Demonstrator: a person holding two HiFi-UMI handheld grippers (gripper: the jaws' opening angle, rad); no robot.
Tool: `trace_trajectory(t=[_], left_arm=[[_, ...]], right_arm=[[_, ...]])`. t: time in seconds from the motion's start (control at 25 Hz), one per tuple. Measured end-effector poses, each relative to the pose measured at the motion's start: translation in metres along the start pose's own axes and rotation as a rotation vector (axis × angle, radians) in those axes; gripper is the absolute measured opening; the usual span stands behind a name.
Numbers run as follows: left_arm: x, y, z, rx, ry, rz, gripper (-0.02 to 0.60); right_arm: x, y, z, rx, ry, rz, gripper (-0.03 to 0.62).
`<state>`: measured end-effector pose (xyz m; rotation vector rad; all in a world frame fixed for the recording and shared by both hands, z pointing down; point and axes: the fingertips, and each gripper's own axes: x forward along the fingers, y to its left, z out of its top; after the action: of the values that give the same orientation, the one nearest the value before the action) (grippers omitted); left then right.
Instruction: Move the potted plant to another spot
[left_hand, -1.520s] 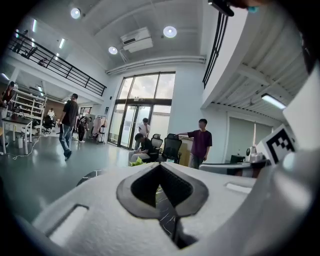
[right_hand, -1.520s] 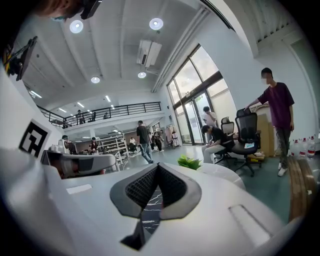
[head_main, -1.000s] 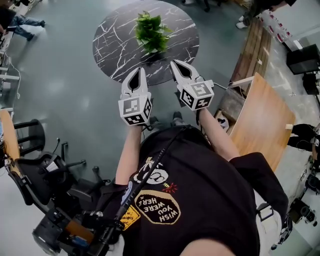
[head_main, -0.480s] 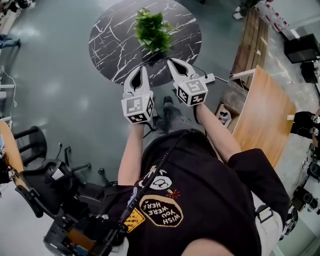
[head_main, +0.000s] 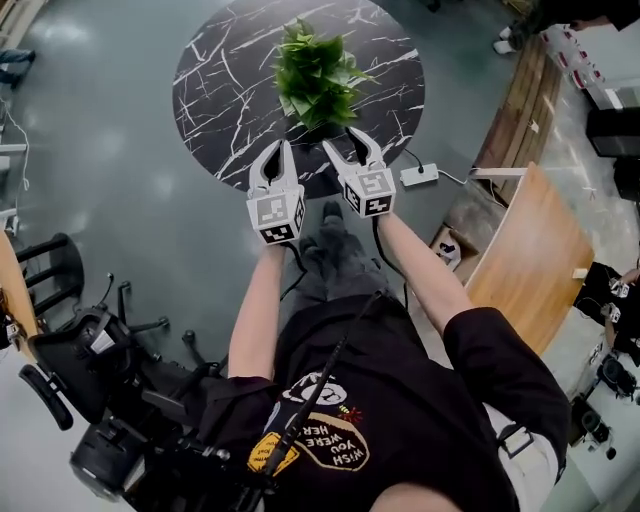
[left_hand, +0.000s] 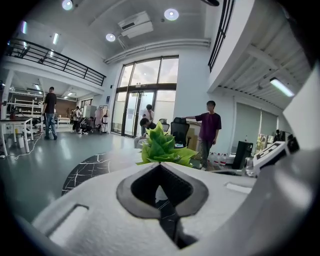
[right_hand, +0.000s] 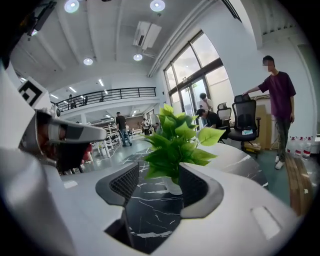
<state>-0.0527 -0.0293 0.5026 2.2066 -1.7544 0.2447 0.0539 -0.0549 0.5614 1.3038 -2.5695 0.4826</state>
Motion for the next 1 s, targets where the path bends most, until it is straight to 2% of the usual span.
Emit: trace_trajectory(t=[0.2,0.32,0.36,0.52,0.72,0.92,1.0], left_arm=[[0.014,0.007,-0.006,-0.015,-0.003,0.012,0.003],[0.017,0.012,-0.012,-0.057,-0.009,0.013,0.003],[0.018,0.013,-0.013,-0.066,-0.012,0.009,0.003],[0.025,0.017,-0.014,-0.078,-0.022,-0.030,0.003],[0.037,0.027,-0.010,-0.078,-0.027,-0.063,0.003],[0.043,0.038,-0.010,-0.084,-0.021,-0.071,0.003],[0.045,0.043,-0.013,-0.087,-0.008,-0.071,0.003]], right_arm=[[0.033,-0.016,-0.051,0.039,0.073,-0.020,0.352],[0.059,-0.023,-0.072,0.074,0.090,-0.042,0.484],[0.068,-0.026,-0.079,0.060,0.098,-0.063,0.498],[0.106,-0.042,-0.096,-0.021,0.150,-0.141,0.525],[0.146,-0.055,-0.091,-0.026,0.133,-0.175,0.543],[0.164,-0.065,-0.089,-0.046,0.119,-0.226,0.537],[0.165,-0.063,-0.087,-0.043,0.110,-0.235,0.499]])
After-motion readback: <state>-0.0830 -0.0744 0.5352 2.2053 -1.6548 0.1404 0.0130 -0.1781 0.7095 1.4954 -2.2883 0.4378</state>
